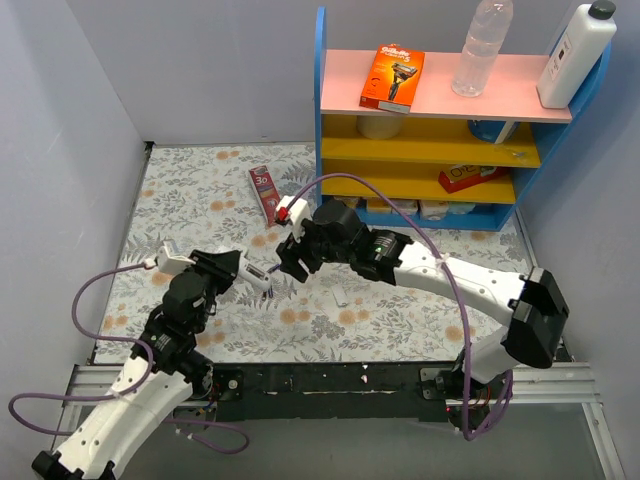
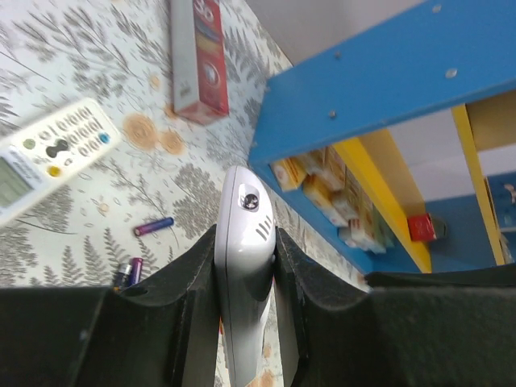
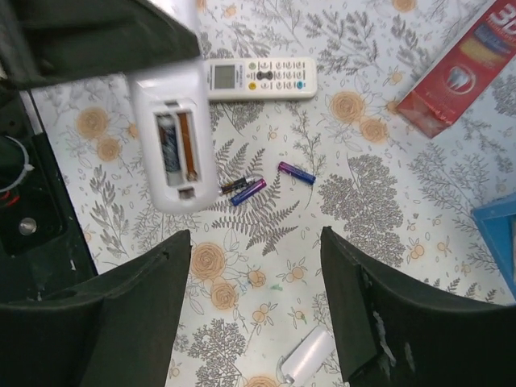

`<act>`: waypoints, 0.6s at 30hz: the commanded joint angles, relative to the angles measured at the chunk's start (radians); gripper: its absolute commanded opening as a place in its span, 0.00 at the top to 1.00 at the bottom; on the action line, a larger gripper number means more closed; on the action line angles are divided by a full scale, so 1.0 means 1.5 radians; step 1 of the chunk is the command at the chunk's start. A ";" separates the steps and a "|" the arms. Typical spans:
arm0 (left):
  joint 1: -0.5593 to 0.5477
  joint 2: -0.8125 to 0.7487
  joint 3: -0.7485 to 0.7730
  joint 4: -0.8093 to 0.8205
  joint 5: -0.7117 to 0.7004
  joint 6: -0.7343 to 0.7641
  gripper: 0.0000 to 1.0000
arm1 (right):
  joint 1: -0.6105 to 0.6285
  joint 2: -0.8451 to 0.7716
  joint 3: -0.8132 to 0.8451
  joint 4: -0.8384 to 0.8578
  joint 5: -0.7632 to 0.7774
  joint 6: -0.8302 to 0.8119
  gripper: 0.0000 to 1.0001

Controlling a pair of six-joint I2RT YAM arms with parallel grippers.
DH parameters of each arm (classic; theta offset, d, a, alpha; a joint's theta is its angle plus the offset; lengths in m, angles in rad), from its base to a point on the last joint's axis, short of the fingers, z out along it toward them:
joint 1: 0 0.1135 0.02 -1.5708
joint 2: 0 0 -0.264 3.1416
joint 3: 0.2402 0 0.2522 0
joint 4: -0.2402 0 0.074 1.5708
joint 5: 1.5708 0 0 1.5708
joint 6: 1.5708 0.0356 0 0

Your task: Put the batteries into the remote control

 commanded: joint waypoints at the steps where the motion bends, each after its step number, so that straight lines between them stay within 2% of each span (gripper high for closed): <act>1: -0.002 -0.061 0.073 -0.186 -0.131 0.026 1.00 | 0.000 0.077 0.023 0.027 -0.031 -0.027 0.27; 10: -0.001 -0.157 0.187 -0.376 -0.218 0.016 1.00 | 0.003 0.231 0.078 0.048 -0.076 -0.148 0.19; 18: -0.001 -0.178 0.247 -0.431 -0.229 0.025 1.00 | 0.016 0.341 0.159 0.047 -0.111 -0.217 0.17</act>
